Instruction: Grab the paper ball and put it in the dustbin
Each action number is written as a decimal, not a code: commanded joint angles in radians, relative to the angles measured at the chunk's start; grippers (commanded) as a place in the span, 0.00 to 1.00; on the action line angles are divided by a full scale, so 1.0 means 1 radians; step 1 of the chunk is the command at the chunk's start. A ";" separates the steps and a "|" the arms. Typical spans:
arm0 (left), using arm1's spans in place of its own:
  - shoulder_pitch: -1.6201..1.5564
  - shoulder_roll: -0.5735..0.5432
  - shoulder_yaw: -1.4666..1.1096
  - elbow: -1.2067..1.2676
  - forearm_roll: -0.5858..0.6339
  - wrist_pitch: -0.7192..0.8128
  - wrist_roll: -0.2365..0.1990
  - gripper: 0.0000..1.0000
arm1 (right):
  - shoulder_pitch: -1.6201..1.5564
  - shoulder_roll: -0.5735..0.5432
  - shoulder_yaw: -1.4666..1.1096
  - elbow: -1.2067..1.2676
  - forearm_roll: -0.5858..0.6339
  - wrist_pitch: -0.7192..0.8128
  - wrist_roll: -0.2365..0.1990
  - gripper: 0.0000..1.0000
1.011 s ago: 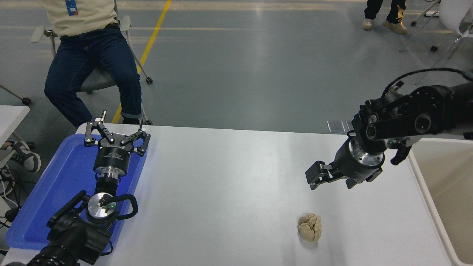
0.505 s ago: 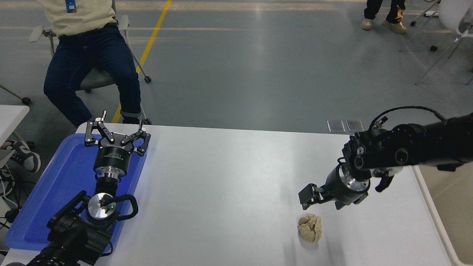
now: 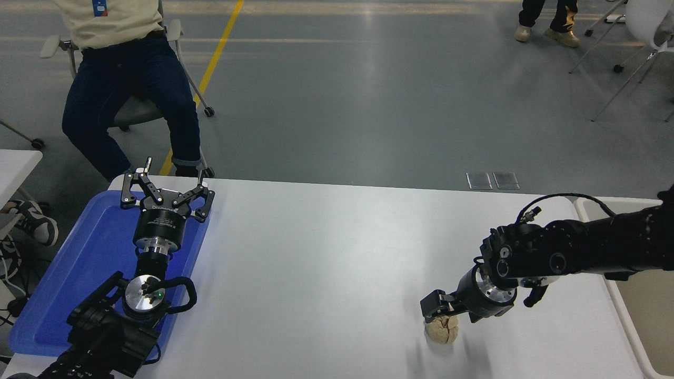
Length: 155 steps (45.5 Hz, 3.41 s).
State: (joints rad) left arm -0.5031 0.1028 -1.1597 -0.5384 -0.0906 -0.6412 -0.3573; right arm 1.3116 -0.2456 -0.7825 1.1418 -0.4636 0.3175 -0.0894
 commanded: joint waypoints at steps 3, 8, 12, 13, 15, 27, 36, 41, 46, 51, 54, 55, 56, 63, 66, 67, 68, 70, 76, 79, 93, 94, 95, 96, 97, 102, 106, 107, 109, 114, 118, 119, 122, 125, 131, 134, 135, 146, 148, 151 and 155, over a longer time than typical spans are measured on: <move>0.000 0.000 0.000 0.000 0.000 0.000 0.000 1.00 | -0.046 0.019 0.017 -0.028 -0.040 -0.025 -0.001 1.00; 0.000 0.000 0.000 0.000 0.000 0.000 0.000 1.00 | -0.057 0.028 0.016 -0.043 -0.041 -0.029 -0.001 0.99; 0.000 0.000 0.000 0.000 0.000 0.000 0.000 1.00 | -0.064 0.037 0.016 -0.050 -0.043 -0.037 -0.001 0.98; 0.000 0.000 0.000 0.000 -0.001 0.000 0.000 1.00 | -0.064 0.039 0.016 -0.051 -0.043 -0.041 -0.001 0.98; 0.000 0.000 0.000 0.000 -0.001 0.000 0.000 1.00 | -0.066 0.040 0.016 -0.053 -0.043 -0.049 -0.001 0.98; 0.000 0.000 0.000 0.000 0.000 0.000 0.000 1.00 | -0.072 0.043 0.014 -0.062 -0.050 -0.058 -0.001 0.59; 0.000 0.000 0.000 0.000 0.000 0.000 0.000 1.00 | -0.072 0.052 0.003 -0.065 -0.073 -0.077 0.000 0.00; 0.000 0.000 0.000 0.000 0.000 0.000 0.000 1.00 | -0.071 0.052 0.003 -0.065 -0.075 -0.077 0.000 0.00; 0.000 0.000 0.000 0.000 0.000 0.000 0.000 1.00 | -0.061 0.045 0.000 -0.059 -0.075 -0.072 0.000 0.00; 0.000 0.000 0.000 0.000 0.000 0.000 0.000 1.00 | -0.031 0.017 -0.012 -0.050 -0.072 -0.061 0.000 0.00; 0.000 0.000 0.000 0.000 0.000 0.000 0.000 1.00 | 0.001 -0.003 -0.024 -0.028 -0.070 -0.058 0.000 0.00; 0.000 0.000 0.000 0.000 0.000 0.000 0.000 1.00 | 0.014 -0.010 -0.030 -0.017 -0.070 -0.054 0.002 0.00; 0.000 0.000 0.000 0.000 0.000 0.000 0.000 1.00 | 0.027 -0.021 -0.037 -0.007 -0.069 -0.048 0.002 0.00; 0.000 0.000 0.000 0.000 0.000 0.000 0.000 1.00 | 0.162 -0.101 -0.090 0.085 -0.060 -0.009 0.002 0.00; 0.000 0.000 0.000 0.000 0.000 0.000 0.000 1.00 | 0.237 -0.132 -0.127 0.136 -0.058 0.006 0.002 0.00; 0.000 0.000 0.000 0.000 0.000 0.000 0.000 1.00 | 0.265 -0.139 -0.141 0.154 -0.056 0.009 0.002 0.00; 0.000 0.000 0.000 0.000 0.000 0.000 0.000 1.00 | 0.293 -0.149 -0.155 0.173 -0.055 0.014 0.005 0.00; 0.000 0.000 0.000 0.000 0.000 0.000 0.000 1.00 | 0.356 -0.164 -0.184 0.211 -0.050 0.026 0.008 0.00; 0.000 0.000 0.000 0.000 0.000 0.000 0.000 1.00 | 0.544 -0.196 -0.271 0.321 -0.014 0.066 0.017 0.00; 0.000 0.000 0.000 0.000 0.000 0.000 0.000 1.00 | 0.644 -0.196 -0.313 0.369 0.013 0.087 0.022 0.00; 0.000 0.000 0.000 0.000 0.000 0.000 0.000 1.00 | 0.934 -0.178 -0.412 0.470 0.082 0.187 0.022 0.00; 0.000 0.000 0.000 0.000 0.000 0.000 0.000 1.00 | 0.943 -0.175 -0.415 0.475 0.088 0.187 0.022 0.00; 0.000 0.000 0.000 0.000 0.000 0.000 0.000 1.00 | 0.955 -0.172 -0.417 0.481 0.095 0.189 0.022 0.00; 0.000 0.000 0.000 0.000 0.000 0.000 0.000 1.00 | 0.963 -0.169 -0.417 0.484 0.103 0.190 0.022 0.00; 0.000 0.000 0.000 0.000 0.000 0.000 0.000 1.00 | 0.974 -0.166 -0.420 0.489 0.111 0.193 0.022 0.00; 0.000 0.000 0.000 0.000 0.000 0.000 0.000 1.00 | 1.031 -0.149 -0.445 0.509 0.134 0.213 0.022 0.00; 0.000 0.002 0.000 0.000 0.000 0.000 0.000 1.00 | 1.063 -0.144 -0.448 0.518 0.138 0.219 0.022 0.00; 0.000 0.000 0.000 0.000 0.000 0.000 0.000 1.00 | 1.069 -0.144 -0.448 0.521 0.140 0.221 0.022 0.00; 0.000 0.000 0.000 0.000 0.000 0.000 0.000 1.00 | 1.075 -0.144 -0.448 0.523 0.141 0.229 0.022 0.00; 0.000 0.000 0.000 0.000 0.000 0.000 0.000 1.00 | 1.091 -0.144 -0.451 0.524 0.141 0.235 0.022 0.00; 0.000 0.002 0.000 0.000 0.000 0.000 0.000 1.00 | 1.100 -0.146 -0.452 0.527 0.143 0.236 0.022 0.00; 0.000 0.002 0.000 0.000 0.000 0.000 0.000 1.00 | 1.101 -0.146 -0.452 0.527 0.143 0.236 0.022 0.00; 0.000 0.000 0.000 0.000 0.000 0.000 0.000 1.00 | 1.101 -0.150 -0.460 0.527 0.149 0.233 0.020 0.00; 0.000 0.000 0.000 0.000 0.000 0.000 0.000 1.00 | 1.101 -0.153 -0.481 0.527 0.155 0.229 0.020 0.00; 0.000 0.002 0.000 0.000 0.000 0.000 0.000 1.00 | 1.095 -0.207 -0.518 0.518 0.152 0.230 0.020 0.00; 0.000 0.000 0.000 0.000 0.000 0.000 0.000 1.00 | 1.094 -0.251 -0.527 0.516 0.146 0.230 0.020 0.00; 0.000 0.000 0.000 0.000 0.000 0.000 0.000 1.00 | 1.092 -0.267 -0.531 0.515 0.145 0.230 0.020 0.00; 0.000 0.002 0.000 0.000 -0.001 0.002 0.000 1.00 | 1.046 -0.478 -0.578 0.431 0.047 0.244 0.020 0.00; 0.000 0.002 0.000 0.000 -0.001 0.002 0.000 1.00 | 1.031 -0.517 -0.580 0.397 0.019 0.256 0.020 0.00; 0.000 0.002 0.000 0.000 -0.001 0.002 0.000 1.00 | 1.006 -0.579 -0.577 0.342 -0.016 0.287 0.020 0.00; 0.000 0.002 0.000 0.000 -0.001 0.000 0.000 1.00 | 0.966 -0.664 -0.564 0.261 -0.065 0.330 0.020 0.00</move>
State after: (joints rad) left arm -0.5032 0.1035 -1.1597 -0.5386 -0.0916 -0.6411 -0.3574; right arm 2.3522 -0.7065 -1.3428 1.5564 -0.4168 0.5776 -0.0691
